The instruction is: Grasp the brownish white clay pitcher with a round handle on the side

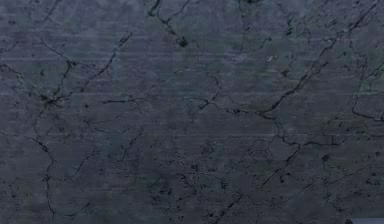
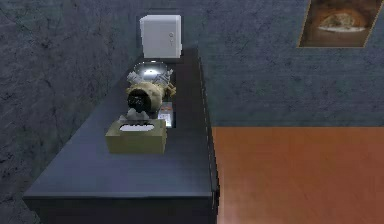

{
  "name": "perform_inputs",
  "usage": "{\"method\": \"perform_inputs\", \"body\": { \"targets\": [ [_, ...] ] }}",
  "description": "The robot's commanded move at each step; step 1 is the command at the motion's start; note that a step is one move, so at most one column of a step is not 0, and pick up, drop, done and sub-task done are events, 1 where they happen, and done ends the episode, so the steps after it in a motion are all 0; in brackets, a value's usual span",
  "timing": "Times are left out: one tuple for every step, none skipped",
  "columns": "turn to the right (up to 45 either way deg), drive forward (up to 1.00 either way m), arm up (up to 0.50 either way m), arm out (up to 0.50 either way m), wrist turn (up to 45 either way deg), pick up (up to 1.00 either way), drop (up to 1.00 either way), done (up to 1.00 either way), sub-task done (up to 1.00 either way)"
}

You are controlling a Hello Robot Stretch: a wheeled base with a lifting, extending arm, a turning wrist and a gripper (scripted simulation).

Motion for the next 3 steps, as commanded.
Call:
{"method": "perform_inputs", "body": {
  "targets": [
    [0.0, 0.00, 0.50, 0.00, 0.0, 0.00, 0.00, 0.00, 0.00],
    [0.0, 0.00, 0.38, 0.00, 0.0, 0.00, 0.00, 0.00, 0.00],
    [0.0, 0.00, 0.00, 0.48, 0.0, 0.00, 0.00, 0.00, 0.00]
  ]
}}
